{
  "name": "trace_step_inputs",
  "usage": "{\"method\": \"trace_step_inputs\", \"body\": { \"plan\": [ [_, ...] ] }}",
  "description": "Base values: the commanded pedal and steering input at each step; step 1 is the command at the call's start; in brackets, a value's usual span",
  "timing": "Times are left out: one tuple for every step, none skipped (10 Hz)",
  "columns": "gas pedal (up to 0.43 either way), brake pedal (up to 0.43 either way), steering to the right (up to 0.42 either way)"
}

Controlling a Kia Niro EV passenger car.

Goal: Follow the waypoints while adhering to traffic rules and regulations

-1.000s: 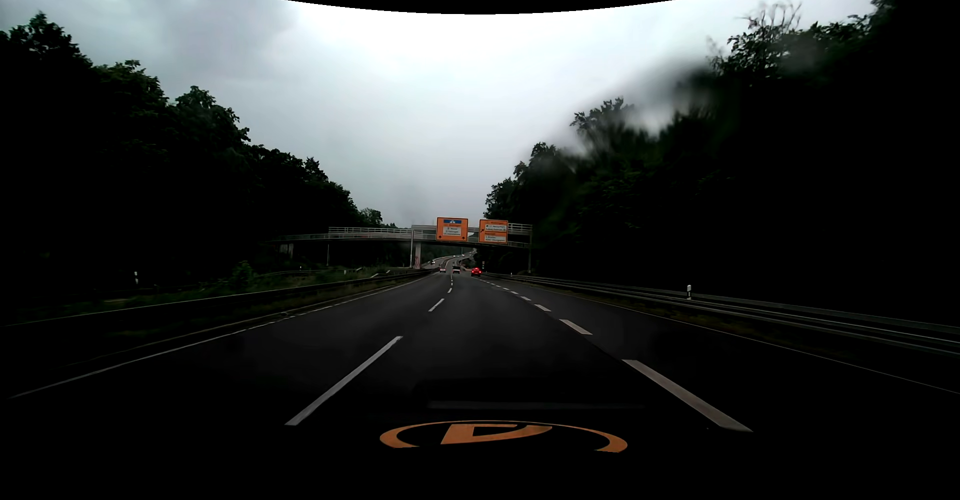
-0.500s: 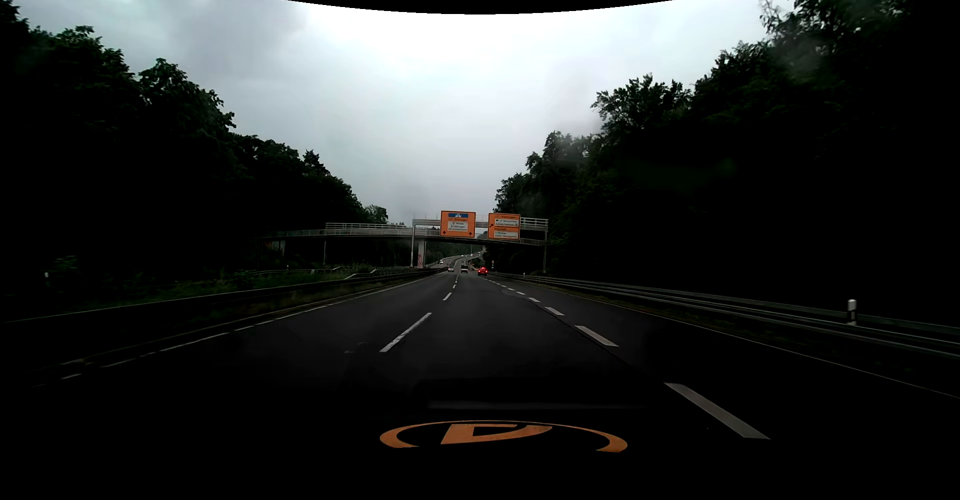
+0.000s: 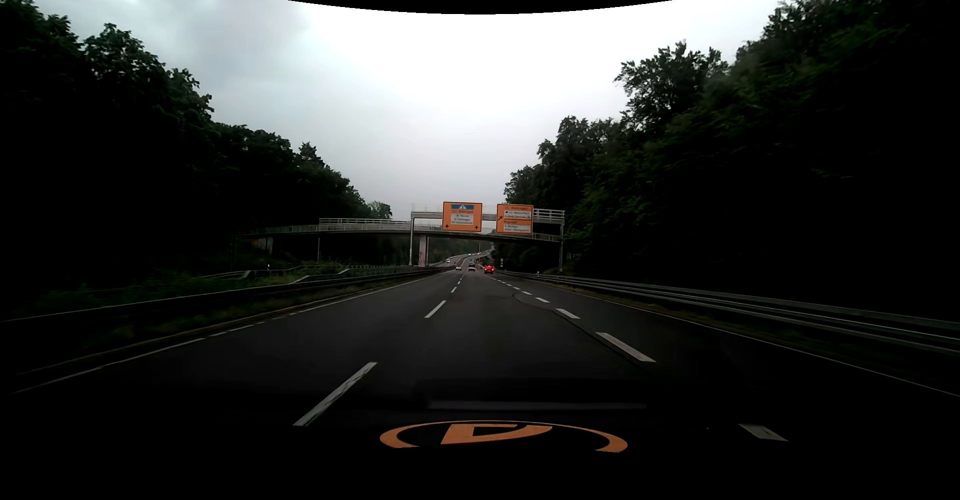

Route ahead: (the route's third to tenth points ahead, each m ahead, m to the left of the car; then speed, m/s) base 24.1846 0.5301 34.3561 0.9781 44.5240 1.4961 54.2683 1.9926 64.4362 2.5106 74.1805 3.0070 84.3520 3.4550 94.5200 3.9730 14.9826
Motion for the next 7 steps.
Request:
{"method": "trace_step_inputs", "body": {
  "plan": [
    [0.000, 0.000, -0.008],
    [0.000, 0.000, -0.007],
    [0.000, 0.000, -0.006],
    [0.000, 0.000, -0.006],
    [0.000, 0.000, -0.005],
    [0.000, 0.000, -0.005],
    [0.000, 0.000, -0.005]
  ]
}}
